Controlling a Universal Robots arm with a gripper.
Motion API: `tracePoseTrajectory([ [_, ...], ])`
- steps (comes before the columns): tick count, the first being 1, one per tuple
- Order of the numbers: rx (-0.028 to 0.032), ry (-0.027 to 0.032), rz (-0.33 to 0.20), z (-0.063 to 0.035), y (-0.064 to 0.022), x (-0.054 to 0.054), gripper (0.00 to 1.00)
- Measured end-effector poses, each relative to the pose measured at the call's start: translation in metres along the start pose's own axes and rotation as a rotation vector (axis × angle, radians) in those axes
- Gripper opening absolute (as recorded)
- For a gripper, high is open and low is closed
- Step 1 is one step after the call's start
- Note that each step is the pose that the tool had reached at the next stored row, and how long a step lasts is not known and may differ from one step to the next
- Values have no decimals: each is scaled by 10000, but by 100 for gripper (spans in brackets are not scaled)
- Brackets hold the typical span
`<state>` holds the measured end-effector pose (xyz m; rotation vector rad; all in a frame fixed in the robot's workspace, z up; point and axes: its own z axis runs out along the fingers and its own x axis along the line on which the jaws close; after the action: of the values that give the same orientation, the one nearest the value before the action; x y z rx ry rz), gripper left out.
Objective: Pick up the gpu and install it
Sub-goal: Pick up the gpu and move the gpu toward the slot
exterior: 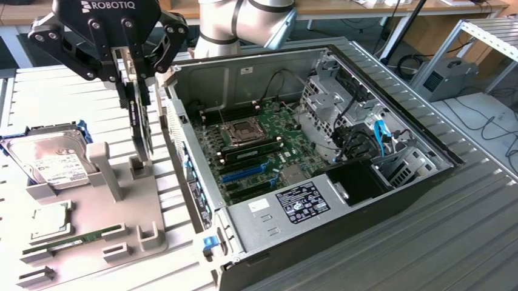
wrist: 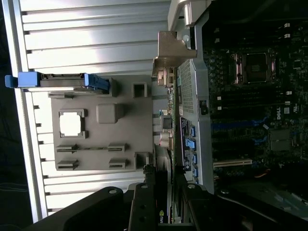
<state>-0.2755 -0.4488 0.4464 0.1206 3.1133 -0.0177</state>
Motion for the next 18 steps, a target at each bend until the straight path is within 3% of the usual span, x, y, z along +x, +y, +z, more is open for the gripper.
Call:
tracePoseTrajectory([
  [18,0,0,0,4,8,-107,26],
])
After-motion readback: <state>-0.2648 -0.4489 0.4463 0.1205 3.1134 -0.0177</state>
